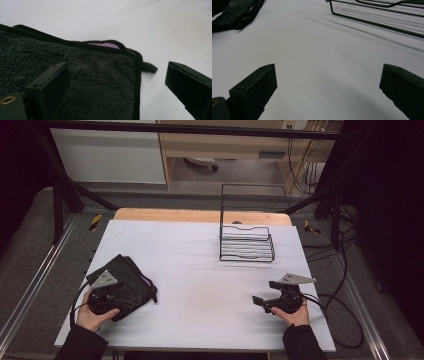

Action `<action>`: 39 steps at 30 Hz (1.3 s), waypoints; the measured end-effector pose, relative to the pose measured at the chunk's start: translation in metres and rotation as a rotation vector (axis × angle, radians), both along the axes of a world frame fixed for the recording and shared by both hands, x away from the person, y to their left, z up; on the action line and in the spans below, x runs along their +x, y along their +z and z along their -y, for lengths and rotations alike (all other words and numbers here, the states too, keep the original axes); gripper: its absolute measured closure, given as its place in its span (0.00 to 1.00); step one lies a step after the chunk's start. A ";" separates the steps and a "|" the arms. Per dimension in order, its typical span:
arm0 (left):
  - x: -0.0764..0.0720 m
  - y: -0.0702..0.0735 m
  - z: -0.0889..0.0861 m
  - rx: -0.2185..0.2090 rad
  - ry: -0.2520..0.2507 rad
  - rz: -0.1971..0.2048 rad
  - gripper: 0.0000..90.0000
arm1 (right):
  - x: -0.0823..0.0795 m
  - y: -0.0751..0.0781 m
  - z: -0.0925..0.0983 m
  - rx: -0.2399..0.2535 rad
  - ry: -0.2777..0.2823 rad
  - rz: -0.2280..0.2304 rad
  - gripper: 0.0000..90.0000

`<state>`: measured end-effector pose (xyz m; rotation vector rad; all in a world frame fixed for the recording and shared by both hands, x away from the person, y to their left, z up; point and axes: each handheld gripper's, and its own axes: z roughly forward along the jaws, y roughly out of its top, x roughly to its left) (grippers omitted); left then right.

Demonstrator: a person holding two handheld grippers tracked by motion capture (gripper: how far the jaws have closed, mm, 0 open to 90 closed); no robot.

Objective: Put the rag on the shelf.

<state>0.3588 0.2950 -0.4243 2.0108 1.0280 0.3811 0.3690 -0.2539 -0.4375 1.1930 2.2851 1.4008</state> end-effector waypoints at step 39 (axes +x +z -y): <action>0.016 -0.017 0.046 0.208 0.025 -0.039 0.38 | 0.002 -0.003 -0.003 -0.040 -0.005 -0.021 0.02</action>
